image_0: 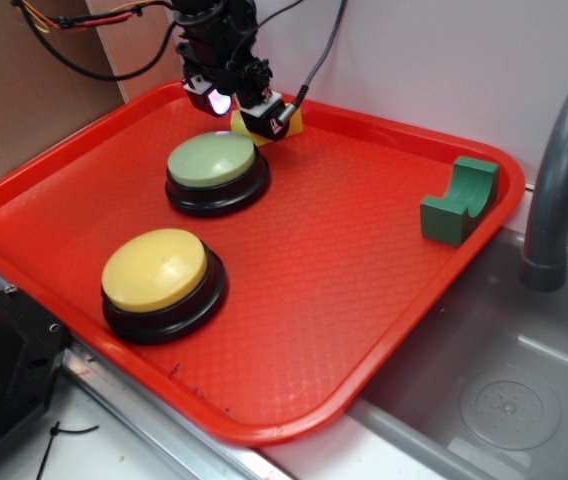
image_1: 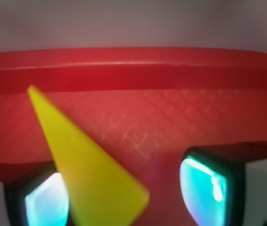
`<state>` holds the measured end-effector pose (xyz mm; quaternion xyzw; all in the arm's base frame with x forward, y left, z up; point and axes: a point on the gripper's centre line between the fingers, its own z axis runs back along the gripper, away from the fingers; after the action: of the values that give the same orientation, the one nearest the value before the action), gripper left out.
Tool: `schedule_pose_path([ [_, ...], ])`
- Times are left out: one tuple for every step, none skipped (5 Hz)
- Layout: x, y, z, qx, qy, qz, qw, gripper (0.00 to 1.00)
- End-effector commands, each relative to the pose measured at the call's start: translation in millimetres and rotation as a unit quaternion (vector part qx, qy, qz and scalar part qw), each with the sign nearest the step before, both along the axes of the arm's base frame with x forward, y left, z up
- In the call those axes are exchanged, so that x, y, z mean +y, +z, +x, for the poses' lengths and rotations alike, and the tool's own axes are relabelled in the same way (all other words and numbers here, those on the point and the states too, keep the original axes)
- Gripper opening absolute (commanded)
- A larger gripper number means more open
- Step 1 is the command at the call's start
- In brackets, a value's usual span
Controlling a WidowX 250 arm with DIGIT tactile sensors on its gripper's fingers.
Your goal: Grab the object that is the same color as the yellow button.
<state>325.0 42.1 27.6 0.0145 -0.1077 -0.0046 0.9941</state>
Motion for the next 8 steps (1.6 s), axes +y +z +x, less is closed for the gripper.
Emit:
schedule_pose_path([
  [-4.2, 4.7, 11.7, -0.023, -0.02, 0.001, 1.0, 0.0],
  [-4.6, 6.3, 9.7, -0.018, -0.014, -0.004, 1.0, 0.0],
  [-4.9, 13.0, 7.0, 0.012, -0.011, 0.001, 1.0, 0.0],
  [-21.1, 48.0, 0.8, 0.038, 0.021, 0.02, 0.999, 0.0],
  [-44.6, 83.4, -16.9, 0.05, 0.045, 0.018, 0.998, 0.0],
  [-77.3, 126.8, -41.1, 0.053, 0.026, -0.029, 0.998, 0.0],
  [-108.6, 150.5, -63.6, 0.054, 0.027, -0.052, 0.997, 0.0],
  [-121.1, 159.8, -89.4, 0.05, 0.02, -0.06, 0.997, 0.0],
])
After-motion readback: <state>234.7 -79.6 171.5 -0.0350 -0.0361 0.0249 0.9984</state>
